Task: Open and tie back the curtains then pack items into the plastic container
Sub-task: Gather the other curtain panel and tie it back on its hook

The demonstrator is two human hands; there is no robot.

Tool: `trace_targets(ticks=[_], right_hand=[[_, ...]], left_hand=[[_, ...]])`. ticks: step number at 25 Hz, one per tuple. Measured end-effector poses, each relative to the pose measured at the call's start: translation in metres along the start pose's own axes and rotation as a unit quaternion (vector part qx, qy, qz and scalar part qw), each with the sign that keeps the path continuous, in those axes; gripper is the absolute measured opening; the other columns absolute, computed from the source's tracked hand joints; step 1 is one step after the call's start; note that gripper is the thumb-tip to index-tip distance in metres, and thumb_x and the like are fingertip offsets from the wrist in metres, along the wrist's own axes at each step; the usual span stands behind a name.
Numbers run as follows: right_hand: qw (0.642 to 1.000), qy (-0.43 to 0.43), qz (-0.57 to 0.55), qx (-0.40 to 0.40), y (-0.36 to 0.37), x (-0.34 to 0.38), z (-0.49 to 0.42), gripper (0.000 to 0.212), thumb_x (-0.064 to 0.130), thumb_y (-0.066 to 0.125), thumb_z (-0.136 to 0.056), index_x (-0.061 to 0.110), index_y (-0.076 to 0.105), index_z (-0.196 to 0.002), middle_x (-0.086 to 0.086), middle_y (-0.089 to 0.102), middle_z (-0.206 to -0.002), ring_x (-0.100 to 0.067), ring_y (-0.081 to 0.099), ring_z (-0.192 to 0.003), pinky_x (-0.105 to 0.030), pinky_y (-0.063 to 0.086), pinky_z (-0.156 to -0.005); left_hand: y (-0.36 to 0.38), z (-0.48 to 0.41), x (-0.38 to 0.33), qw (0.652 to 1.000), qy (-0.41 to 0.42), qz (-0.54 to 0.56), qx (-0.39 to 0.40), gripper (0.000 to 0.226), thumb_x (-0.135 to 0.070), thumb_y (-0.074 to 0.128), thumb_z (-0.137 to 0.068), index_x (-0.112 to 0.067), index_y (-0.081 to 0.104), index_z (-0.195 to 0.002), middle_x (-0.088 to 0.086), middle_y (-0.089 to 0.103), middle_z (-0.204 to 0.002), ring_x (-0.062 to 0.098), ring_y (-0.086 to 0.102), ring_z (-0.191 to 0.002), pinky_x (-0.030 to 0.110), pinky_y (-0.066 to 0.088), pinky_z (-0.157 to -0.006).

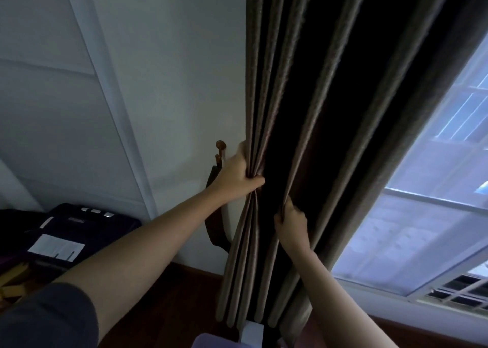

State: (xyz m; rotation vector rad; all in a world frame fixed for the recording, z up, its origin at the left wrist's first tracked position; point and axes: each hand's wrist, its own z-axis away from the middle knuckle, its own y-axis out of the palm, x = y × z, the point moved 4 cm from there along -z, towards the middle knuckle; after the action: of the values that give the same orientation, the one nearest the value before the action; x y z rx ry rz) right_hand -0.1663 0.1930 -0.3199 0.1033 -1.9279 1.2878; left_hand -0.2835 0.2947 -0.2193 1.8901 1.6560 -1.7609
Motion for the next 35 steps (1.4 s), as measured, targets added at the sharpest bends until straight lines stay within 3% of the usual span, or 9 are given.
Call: trace_targets(ticks=[4, 10, 14, 17, 20, 25, 28, 31, 35], right_hand=[[0.997, -0.053, -0.045, 0.04, 0.016, 0.01, 0.009, 0.059, -0.005, 0.049, -0.084, 0.012, 0.039, -0.141, -0.015, 0.065, -0.115, -0.029, 0.062, -0.106, -0.029, 0.047, -0.089], [0.993, -0.062, -0.068, 0.075, 0.028, 0.01, 0.015, 0.06, -0.002, 0.049, -0.081, 0.015, 0.041, -0.138, -0.013, 0.067, -0.104, -0.029, 0.064, -0.095, -0.035, 0.052, -0.082], [0.987, -0.062, -0.052, 0.137, 0.031, 0.011, 0.03, 0.042, 0.012, 0.055, -0.079, 0.015, 0.053, -0.121, -0.003, 0.066, -0.092, -0.026, 0.063, -0.089, -0.035, 0.051, -0.077], [0.981, -0.098, -0.024, -0.167, -0.003, 0.004, 0.046, 0.046, 0.013, 0.057, -0.071, 0.008, 0.055, -0.117, -0.008, 0.061, -0.11, -0.024, 0.052, -0.106, -0.034, 0.04, -0.095], [0.903, -0.027, -0.138, -0.406, -0.05, 0.0, 0.046, 0.053, 0.012, 0.063, -0.074, -0.005, 0.044, -0.121, -0.024, 0.046, -0.123, -0.027, 0.038, -0.12, -0.018, 0.026, -0.107], [0.959, 0.069, -0.172, -0.215, -0.08, 0.0, -0.011, 0.056, 0.018, 0.059, -0.089, 0.005, 0.033, -0.138, -0.018, 0.058, -0.125, -0.033, 0.057, -0.112, -0.022, 0.039, -0.084], [0.988, 0.002, -0.086, -0.129, -0.064, 0.003, -0.011, 0.039, 0.008, 0.046, -0.094, 0.009, 0.045, -0.132, -0.014, 0.068, -0.107, -0.033, 0.065, -0.095, -0.019, 0.038, -0.071], [0.997, -0.031, -0.066, -0.021, -0.024, -0.007, 0.006, 0.045, 0.002, 0.044, -0.092, 0.013, 0.046, -0.136, -0.012, 0.068, -0.112, -0.029, 0.065, -0.1, -0.019, 0.042, -0.079], [0.994, -0.038, -0.1, 0.024, -0.003, -0.016, 0.016, 0.05, -0.003, 0.045, -0.089, 0.015, 0.048, -0.136, -0.008, 0.064, -0.122, -0.023, 0.058, -0.114, -0.018, 0.039, -0.092]], left_hand=[[0.018, -0.015, -0.02, 0.97, 0.006, -0.164, 0.178, 0.078, -0.017, 0.049, -0.09, -0.013, 0.0, -0.15, 0.013, 0.02, -0.151, 0.022, 0.06, -0.089, 0.038, 0.053, -0.086], [0.027, -0.016, -0.03, 0.964, -0.022, -0.102, 0.246, 0.044, -0.017, 0.053, -0.089, -0.012, 0.04, -0.131, 0.009, 0.054, -0.118, 0.025, 0.059, -0.1, 0.038, 0.05, -0.091], [0.026, -0.015, -0.039, 0.99, -0.02, -0.042, 0.136, 0.04, -0.031, 0.062, -0.085, -0.014, 0.049, -0.118, -0.007, 0.057, -0.096, 0.008, 0.058, -0.086, 0.02, 0.046, -0.077], [0.023, -0.017, -0.033, 0.993, -0.021, -0.099, 0.062, 0.016, -0.022, 0.051, -0.089, -0.007, 0.054, -0.092, 0.004, 0.057, -0.084, 0.021, 0.061, -0.073, 0.031, 0.05, -0.065], [0.022, -0.017, -0.033, 0.993, -0.002, -0.084, 0.079, 0.032, -0.018, 0.044, -0.092, -0.012, 0.047, -0.124, 0.007, 0.05, -0.126, 0.017, 0.051, -0.108, 0.029, 0.041, -0.095], [0.027, -0.012, -0.039, 0.992, -0.048, 0.017, 0.112, 0.04, -0.009, 0.037, -0.096, -0.015, 0.041, -0.136, -0.006, 0.053, -0.096, 0.008, 0.051, -0.085, 0.018, 0.038, -0.08], [0.029, -0.014, -0.04, 0.99, -0.057, 0.023, 0.126, 0.032, -0.01, 0.036, -0.096, -0.02, 0.044, -0.126, -0.003, 0.055, -0.089, 0.008, 0.053, -0.078, 0.014, 0.039, -0.071], [0.034, -0.018, -0.037, 0.989, -0.069, 0.03, 0.129, 0.013, -0.011, 0.036, -0.095, -0.017, 0.046, -0.1, 0.017, 0.057, -0.094, 0.024, 0.055, -0.083, 0.029, 0.041, -0.072], [0.042, -0.02, -0.034, 0.985, -0.081, 0.049, 0.145, 0.017, -0.013, 0.037, -0.094, -0.024, 0.04, -0.082, 0.011, 0.05, -0.088, 0.02, 0.049, -0.077, 0.027, 0.037, -0.063]])
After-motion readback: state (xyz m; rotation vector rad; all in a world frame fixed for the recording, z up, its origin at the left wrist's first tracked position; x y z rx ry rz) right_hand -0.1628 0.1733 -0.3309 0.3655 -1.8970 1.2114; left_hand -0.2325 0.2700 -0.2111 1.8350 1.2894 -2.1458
